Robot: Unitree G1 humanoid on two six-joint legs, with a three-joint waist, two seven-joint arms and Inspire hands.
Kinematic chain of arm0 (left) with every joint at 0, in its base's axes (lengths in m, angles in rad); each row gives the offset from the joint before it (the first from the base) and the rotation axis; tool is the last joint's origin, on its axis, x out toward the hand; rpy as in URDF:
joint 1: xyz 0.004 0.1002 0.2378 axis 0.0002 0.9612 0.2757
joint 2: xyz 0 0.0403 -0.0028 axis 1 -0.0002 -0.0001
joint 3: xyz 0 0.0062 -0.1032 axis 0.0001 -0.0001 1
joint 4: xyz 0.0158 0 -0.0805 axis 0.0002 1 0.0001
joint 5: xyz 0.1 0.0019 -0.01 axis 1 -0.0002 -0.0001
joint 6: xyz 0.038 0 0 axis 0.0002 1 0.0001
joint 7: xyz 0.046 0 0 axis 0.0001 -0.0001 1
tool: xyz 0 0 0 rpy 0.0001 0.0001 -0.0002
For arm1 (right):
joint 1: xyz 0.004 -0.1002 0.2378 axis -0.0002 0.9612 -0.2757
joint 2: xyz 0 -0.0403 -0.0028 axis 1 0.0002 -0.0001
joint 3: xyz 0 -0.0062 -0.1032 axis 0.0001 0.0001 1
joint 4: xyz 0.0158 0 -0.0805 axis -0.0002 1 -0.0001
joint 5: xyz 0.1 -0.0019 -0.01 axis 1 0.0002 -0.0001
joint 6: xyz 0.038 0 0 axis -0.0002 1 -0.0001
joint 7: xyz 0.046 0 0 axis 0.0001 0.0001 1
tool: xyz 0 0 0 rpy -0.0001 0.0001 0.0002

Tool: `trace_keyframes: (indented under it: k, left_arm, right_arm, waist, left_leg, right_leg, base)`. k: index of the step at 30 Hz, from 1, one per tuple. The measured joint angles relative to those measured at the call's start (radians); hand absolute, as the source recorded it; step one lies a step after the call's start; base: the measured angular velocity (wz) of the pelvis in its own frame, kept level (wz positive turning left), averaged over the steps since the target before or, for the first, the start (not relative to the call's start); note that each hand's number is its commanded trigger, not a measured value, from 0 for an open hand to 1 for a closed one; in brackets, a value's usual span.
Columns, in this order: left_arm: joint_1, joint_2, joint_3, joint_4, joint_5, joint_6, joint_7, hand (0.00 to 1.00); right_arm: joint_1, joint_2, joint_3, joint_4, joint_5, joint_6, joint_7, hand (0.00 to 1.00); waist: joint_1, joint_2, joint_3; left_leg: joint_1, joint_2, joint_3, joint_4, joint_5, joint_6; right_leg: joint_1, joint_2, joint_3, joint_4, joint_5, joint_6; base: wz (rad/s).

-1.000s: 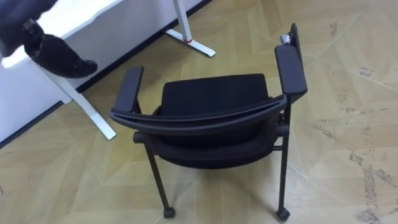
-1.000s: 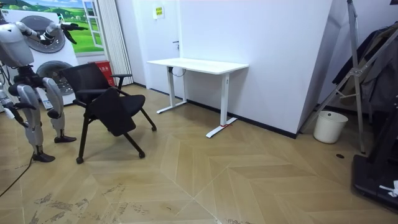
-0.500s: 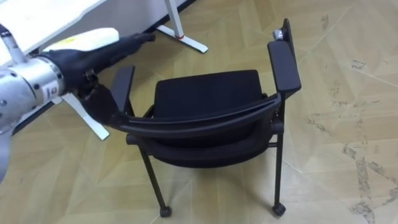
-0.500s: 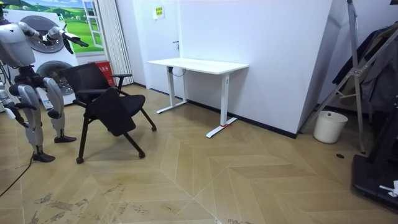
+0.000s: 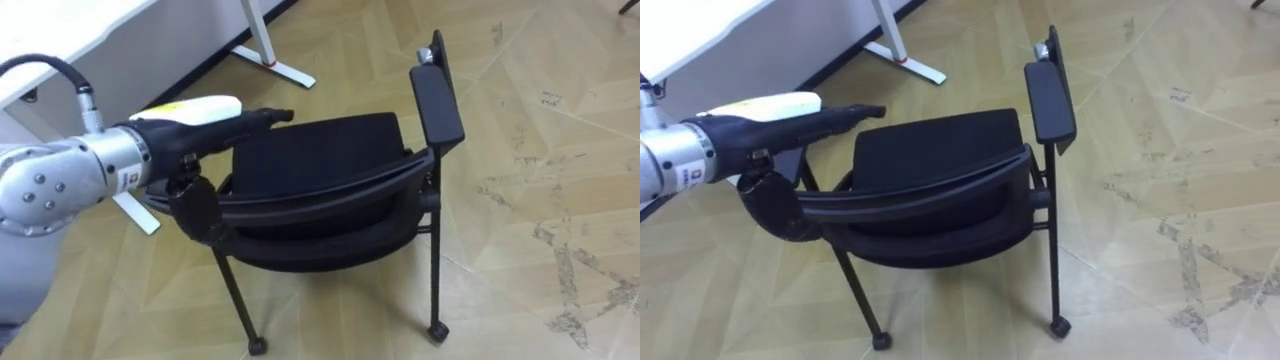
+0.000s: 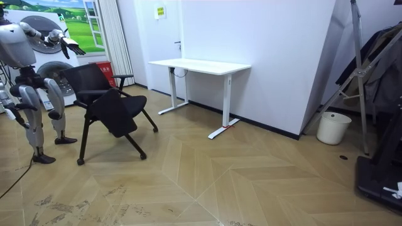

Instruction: Push chair

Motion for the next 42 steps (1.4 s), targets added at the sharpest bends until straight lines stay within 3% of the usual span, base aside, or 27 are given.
trace_keyframes:
  k: [2,4,7,9,11,18,22,25,30,33,36,42]
  left_arm:
    - [0.002,-0.026,-0.002,0.005,0.035,0.001,-0.003,0.00]
    - [0.002,-0.029,-0.004,0.011,0.060,0.001,-0.003,0.00]
    - [0.003,-0.031,-0.008,0.015,0.092,0.007,-0.003,0.00]
    - [0.003,-0.062,-0.013,0.041,0.119,0.009,-0.003,0.00]
    - [0.003,-0.070,-0.020,0.057,0.124,0.009,-0.003,0.00]
    - [0.023,-0.096,-0.030,0.154,0.142,0.008,0.006,0.00]
    - [0.056,-0.106,-0.030,0.214,0.141,0.000,0.028,0.00]
    - [0.090,-0.144,-0.029,0.295,0.143,-0.002,0.057,0.00]
    - [0.114,-0.214,0.009,0.377,0.150,-0.052,0.157,0.00]
    - [0.114,-0.262,0.012,0.441,0.166,-0.071,0.233,0.00]
    - [0.116,-0.286,0.013,0.479,0.170,-0.089,0.295,0.00]
    - [0.138,-0.297,0.013,0.507,0.217,-0.119,0.357,0.00]
  right_arm:
    - [-0.007,0.000,0.008,0.001,0.003,0.010,0.000,0.00]
    - [-0.014,0.002,0.022,0.000,0.007,0.013,0.001,0.00]
    - [-0.018,0.002,0.027,0.001,0.008,0.016,0.001,0.00]
    - [-0.020,0.002,0.027,0.003,0.006,0.017,-0.001,0.00]
    - [-0.024,0.004,0.027,0.003,0.003,0.017,-0.001,0.00]
    - [-0.026,0.004,0.026,-0.003,-0.001,0.016,0.012,0.00]
    - [-0.016,0.004,0.024,-0.014,0.007,0.015,0.009,0.00]
    - [0.007,0.006,0.024,-0.039,0.007,0.016,0.005,0.00]
    - [0.011,0.026,0.018,-0.037,-0.002,0.016,-0.024,0.00]
    - [0.013,0.032,0.017,-0.043,0.000,0.017,-0.034,0.00]
    - [0.024,0.031,0.016,-0.058,0.002,0.017,-0.042,0.00]
    - [0.047,0.031,0.016,-0.093,-0.003,0.018,-0.059,0.00]
  waist:
    - [0.003,-0.004,0.0027]
    - [0.002,-0.010,0.0067]
    - [0.004,-0.012,0.0062]
    - [0.001,-0.012,0.0046]
    - [-0.002,-0.011,0.0036]
    - [-0.044,-0.014,0.0058]
    - [-0.050,-0.019,0.0055]
    - [-0.047,-0.027,0.0036]
    - [-0.048,-0.063,-0.0042]
    - [-0.048,-0.067,-0.0066]
    - [-0.048,-0.070,-0.0084]
    - [-0.048,-0.071,-0.0099]
  left_leg:
    - [0.000,0.000,0.002,0.001,0.000,0.000]
    - [-0.004,0.001,0.004,0.006,0.000,0.000]
    - [-0.016,0.000,0.004,0.009,0.001,0.002]
    - [-0.015,0.000,0.004,0.009,0.001,0.002]
    - [-0.016,0.000,0.003,0.009,0.001,0.002]
    - [-0.013,0.000,0.001,0.007,0.001,0.002]
    - [-0.010,0.000,0.005,0.006,0.001,0.002]
    - [-0.004,0.000,0.013,0.005,0.001,0.002]
    - [0.016,0.001,0.015,0.001,0.001,0.002]
    - [0.024,0.001,0.018,0.000,0.001,0.002]
    - [0.029,0.002,0.020,-0.006,0.003,0.004]
    - [0.041,0.003,0.031,-0.015,0.004,0.006]
  right_leg:
    - [-0.004,0.000,0.003,0.006,0.000,0.000]
    - [-0.007,0.000,0.003,0.008,-0.001,-0.001]
    - [-0.020,-0.001,0.003,0.009,-0.001,-0.001]
    - [-0.017,-0.001,0.000,0.010,-0.001,-0.001]
    - [-0.017,-0.001,0.000,0.010,-0.001,-0.001]
    - [-0.016,-0.001,0.002,0.011,-0.001,-0.001]
    - [-0.017,-0.001,0.010,0.011,-0.001,-0.001]
    - [-0.016,0.000,0.017,0.012,-0.001,-0.001]
    - [0.000,0.000,0.020,0.013,-0.001,-0.001]
    - [0.011,0.001,0.024,0.016,-0.002,-0.001]
    - [0.004,0.002,0.029,0.019,-0.006,-0.001]
    - [0.004,0.004,0.043,0.027,-0.009,-0.002]
  base:
    - [-0.05]
    - [0.00]
    - [0.00]
    - [0.00]
    - [0.00]
    - [-0.01]
    - [-0.06]
    - [-0.06]
    - [0.00]
    - [0.00]
    - [0.00]
    - [-0.07]
